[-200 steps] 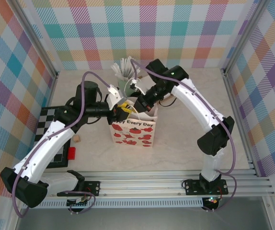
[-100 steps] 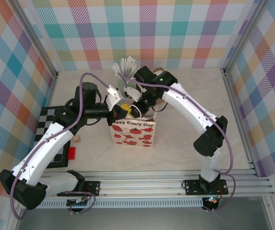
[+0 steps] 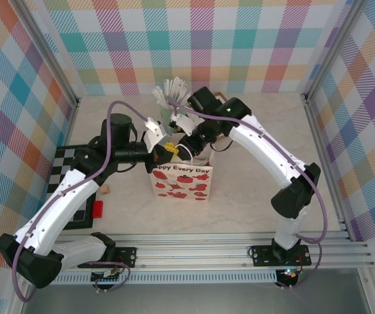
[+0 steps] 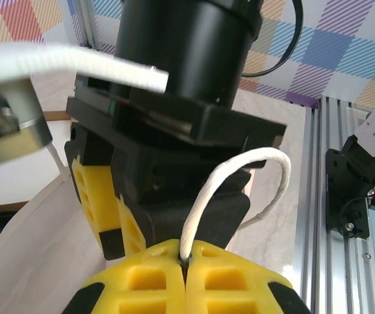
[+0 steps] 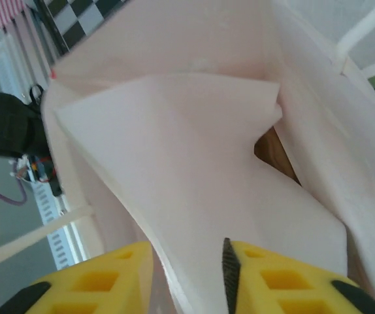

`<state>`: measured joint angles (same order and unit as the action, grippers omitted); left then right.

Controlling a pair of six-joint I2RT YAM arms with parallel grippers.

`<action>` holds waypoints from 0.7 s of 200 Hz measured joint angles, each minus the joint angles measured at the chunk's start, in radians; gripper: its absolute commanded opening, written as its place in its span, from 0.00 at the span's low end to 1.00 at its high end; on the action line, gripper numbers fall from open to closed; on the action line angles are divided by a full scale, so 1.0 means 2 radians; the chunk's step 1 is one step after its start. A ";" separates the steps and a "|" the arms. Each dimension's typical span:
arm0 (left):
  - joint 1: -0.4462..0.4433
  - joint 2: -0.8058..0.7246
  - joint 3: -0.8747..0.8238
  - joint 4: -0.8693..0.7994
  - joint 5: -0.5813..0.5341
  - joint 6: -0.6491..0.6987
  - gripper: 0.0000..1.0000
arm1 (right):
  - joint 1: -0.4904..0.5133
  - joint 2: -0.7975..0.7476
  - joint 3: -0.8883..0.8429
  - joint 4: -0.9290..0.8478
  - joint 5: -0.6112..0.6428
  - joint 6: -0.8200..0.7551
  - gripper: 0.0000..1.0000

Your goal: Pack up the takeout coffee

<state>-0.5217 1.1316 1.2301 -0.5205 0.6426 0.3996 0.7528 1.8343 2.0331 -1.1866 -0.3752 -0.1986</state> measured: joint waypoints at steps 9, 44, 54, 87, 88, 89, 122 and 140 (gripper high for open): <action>0.000 -0.002 -0.001 0.000 0.000 0.000 0.00 | 0.000 -0.001 -0.002 0.006 -0.008 0.001 0.24; 0.000 -0.005 -0.006 0.000 0.000 0.000 0.00 | 0.000 0.022 -0.002 0.018 -0.046 -0.010 0.19; 0.000 -0.006 -0.006 0.000 0.000 0.000 0.00 | 0.000 0.031 -0.002 0.017 -0.055 -0.013 0.18; 0.000 -0.007 -0.010 0.001 0.000 0.000 0.00 | 0.001 0.054 -0.007 0.017 -0.050 -0.013 0.21; 0.000 -0.007 -0.010 0.001 0.000 0.000 0.00 | 0.001 0.055 -0.008 0.017 -0.049 -0.013 0.22; 0.000 -0.007 -0.010 0.001 0.000 0.000 0.00 | 0.001 0.055 -0.008 0.017 -0.049 -0.013 0.22; 0.000 -0.008 -0.014 0.002 0.000 0.000 0.00 | 0.001 0.045 -0.013 0.031 -0.032 0.005 0.39; 0.000 -0.008 -0.015 0.002 0.000 0.000 0.00 | 0.000 0.009 -0.031 0.055 -0.017 0.026 0.46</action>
<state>-0.5224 1.1160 1.1999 -0.5167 0.6418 0.4000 0.7532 1.8515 1.9701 -1.0760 -0.4084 -0.1459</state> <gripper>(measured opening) 0.040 0.424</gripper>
